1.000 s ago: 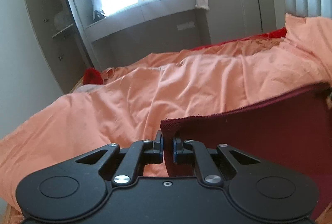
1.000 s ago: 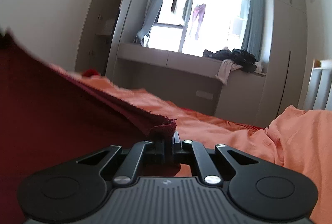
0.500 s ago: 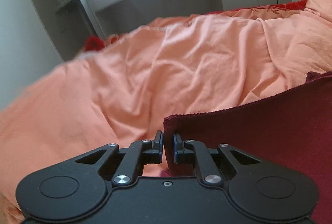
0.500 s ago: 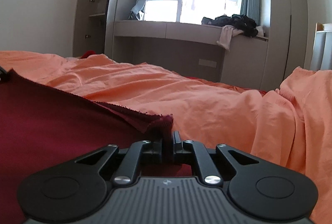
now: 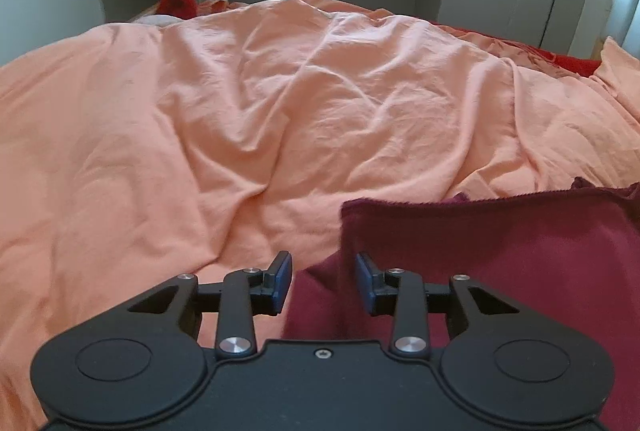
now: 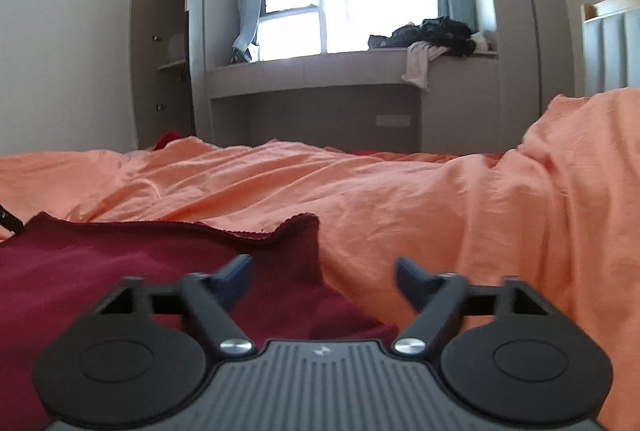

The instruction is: Fold small clothes

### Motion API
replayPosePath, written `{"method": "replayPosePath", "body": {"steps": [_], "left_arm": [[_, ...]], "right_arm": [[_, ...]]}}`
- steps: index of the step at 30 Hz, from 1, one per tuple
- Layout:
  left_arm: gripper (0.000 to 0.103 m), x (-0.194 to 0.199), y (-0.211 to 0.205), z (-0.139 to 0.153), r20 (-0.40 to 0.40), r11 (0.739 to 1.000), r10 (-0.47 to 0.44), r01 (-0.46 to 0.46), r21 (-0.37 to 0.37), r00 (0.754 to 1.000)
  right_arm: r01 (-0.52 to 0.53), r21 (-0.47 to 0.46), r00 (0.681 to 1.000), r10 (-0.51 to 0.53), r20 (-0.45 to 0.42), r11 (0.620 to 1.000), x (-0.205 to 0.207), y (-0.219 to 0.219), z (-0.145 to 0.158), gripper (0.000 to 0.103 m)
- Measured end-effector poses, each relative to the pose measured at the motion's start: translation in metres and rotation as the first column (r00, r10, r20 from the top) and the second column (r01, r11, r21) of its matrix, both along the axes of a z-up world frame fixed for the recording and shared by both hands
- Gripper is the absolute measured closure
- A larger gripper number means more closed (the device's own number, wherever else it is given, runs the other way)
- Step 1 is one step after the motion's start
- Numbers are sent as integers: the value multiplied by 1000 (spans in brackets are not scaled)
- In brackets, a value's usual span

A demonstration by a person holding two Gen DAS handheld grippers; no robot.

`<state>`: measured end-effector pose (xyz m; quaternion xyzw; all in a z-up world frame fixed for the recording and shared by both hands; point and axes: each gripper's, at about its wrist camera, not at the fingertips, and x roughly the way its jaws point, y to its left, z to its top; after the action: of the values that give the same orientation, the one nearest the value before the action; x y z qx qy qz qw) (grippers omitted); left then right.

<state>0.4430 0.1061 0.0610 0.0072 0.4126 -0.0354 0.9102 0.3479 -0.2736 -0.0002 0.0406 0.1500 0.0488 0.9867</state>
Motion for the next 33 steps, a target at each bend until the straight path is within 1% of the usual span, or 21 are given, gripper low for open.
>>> {"method": "replayPosePath", "body": {"steps": [1,3,4,5,6,8,9,11,14,18,24,26,29,33], "left_arm": [[63,-5,1,1,9,1000,4,-4,12,1000],[55,-16,3,4,32,1000,8,-9,29,999],[49,-22,3,6,45,999,9,-10,34,999],[44,-28,3,9,58,999,8,-10,35,998],[42,-34,2,11,73,999,5,-7,34,997],[31,-45,-1,15,95,1000,-3,1,25,995],[27,-51,-3,17,109,1000,1,-3,19,994],[14,-64,-8,21,143,1000,15,-16,7,990],[3,-88,-15,27,202,999,42,-39,-19,978],[1,-124,-27,32,276,996,85,-77,-42,957],[1,-174,-48,25,319,994,112,-105,-38,941],[1,-189,-52,20,324,993,119,-108,-50,939],[1,-203,-54,13,308,989,142,-126,-73,941],[1,-220,-53,7,302,985,172,-158,-71,938]], "right_arm": [[6,2,1000,-6,15,1000,-11,-3,1,5],[11,-1,999,-11,31,1000,-31,-6,1,1],[17,-3,999,-16,36,1000,-39,-8,1,0],[26,-4,999,-26,39,1000,-48,-10,0,0],[33,-4,999,-32,39,999,-54,-10,-1,0],[50,4,998,-50,33,999,-68,-13,-5,0],[60,8,998,-60,28,998,-74,-15,-8,0],[78,12,997,-78,17,997,-86,-17,-14,0],[99,21,995,-100,13,995,-102,-17,-20,0],[109,23,994,-110,25,994,-116,-11,-21,0],[114,32,989,-116,90,993,-132,15,-6,0],[100,30,989,-103,104,995,-134,27,-1,0],[62,13,991,-63,116,998,-135,50,3,0],[16,-23,993,-13,115,1000,-138,80,8,0]]}}
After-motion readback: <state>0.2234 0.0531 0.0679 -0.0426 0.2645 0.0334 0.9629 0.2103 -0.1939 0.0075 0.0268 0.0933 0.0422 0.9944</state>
